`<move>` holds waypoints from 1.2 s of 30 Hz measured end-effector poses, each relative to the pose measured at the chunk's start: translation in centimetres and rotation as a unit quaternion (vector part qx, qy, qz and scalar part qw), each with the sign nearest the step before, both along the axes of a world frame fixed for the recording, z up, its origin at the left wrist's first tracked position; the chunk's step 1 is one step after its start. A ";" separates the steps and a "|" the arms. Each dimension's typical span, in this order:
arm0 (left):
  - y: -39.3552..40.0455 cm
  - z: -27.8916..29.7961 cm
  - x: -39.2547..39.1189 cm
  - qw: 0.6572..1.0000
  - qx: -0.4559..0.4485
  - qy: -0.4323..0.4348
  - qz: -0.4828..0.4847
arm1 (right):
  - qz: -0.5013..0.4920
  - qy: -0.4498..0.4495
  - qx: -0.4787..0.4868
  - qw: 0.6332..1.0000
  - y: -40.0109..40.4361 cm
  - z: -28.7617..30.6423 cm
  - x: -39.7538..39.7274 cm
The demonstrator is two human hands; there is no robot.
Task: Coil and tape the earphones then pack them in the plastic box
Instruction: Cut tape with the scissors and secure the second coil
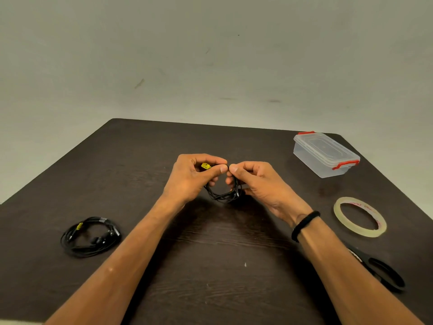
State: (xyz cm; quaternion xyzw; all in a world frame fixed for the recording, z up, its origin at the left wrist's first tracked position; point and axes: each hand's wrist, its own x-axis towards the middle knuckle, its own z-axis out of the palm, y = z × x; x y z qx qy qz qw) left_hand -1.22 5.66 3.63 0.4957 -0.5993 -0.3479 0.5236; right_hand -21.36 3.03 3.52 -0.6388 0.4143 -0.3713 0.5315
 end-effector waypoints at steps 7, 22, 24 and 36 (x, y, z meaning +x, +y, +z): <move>1.5 -0.1 1.3 0.994 0.025 -0.044 0.097 | -0.064 0.037 -0.028 0.997 0.9 0.2 0.5; 15.0 2.0 10.4 0.899 0.115 -0.395 0.149 | 0.068 0.133 0.009 0.989 9.9 1.9 9.0; 15.6 1.3 10.5 0.892 0.121 -0.409 0.152 | 0.068 0.178 -0.022 0.981 10.3 1.5 9.4; 8.8 6.4 2.5 0.927 0.006 -0.362 0.095 | -0.105 0.262 -0.078 0.956 5.3 6.3 0.2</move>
